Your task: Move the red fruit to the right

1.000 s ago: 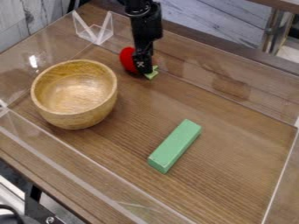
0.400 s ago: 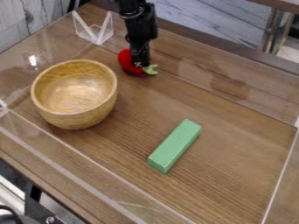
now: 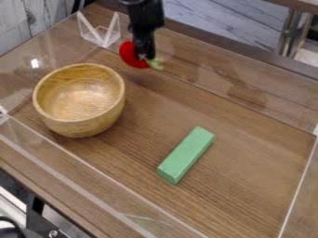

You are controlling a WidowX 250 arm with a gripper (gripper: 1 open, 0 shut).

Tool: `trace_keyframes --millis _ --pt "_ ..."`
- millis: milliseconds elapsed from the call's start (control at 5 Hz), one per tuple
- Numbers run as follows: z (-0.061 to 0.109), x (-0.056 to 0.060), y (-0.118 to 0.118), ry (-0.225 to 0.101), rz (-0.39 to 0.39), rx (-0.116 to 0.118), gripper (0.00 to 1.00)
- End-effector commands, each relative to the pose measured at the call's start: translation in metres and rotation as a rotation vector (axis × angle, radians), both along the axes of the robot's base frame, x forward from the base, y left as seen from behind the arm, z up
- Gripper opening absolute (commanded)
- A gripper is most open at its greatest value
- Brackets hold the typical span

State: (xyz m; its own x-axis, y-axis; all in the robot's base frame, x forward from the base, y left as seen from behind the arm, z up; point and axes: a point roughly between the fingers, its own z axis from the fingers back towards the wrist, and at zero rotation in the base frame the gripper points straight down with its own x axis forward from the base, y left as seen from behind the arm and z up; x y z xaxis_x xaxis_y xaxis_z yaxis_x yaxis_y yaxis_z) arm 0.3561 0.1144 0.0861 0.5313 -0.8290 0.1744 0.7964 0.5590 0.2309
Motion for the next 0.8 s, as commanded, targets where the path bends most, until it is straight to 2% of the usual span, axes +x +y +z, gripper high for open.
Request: trace_keyframes --millis 0,200,400,600 --pt "0.016 -0.012 -0.022 -0.069 -0.088 0.0 0.0" --pt "0.017 -0.022 -0.056 -0.073 -0.115 -0.02 0.0" --pt "0.013 -0.03 -0.094 -0.07 -0.163 -0.051 0.0" --pt "0.004 -0.033 -0.129 -0.062 -0.19 -0.077 0.0"
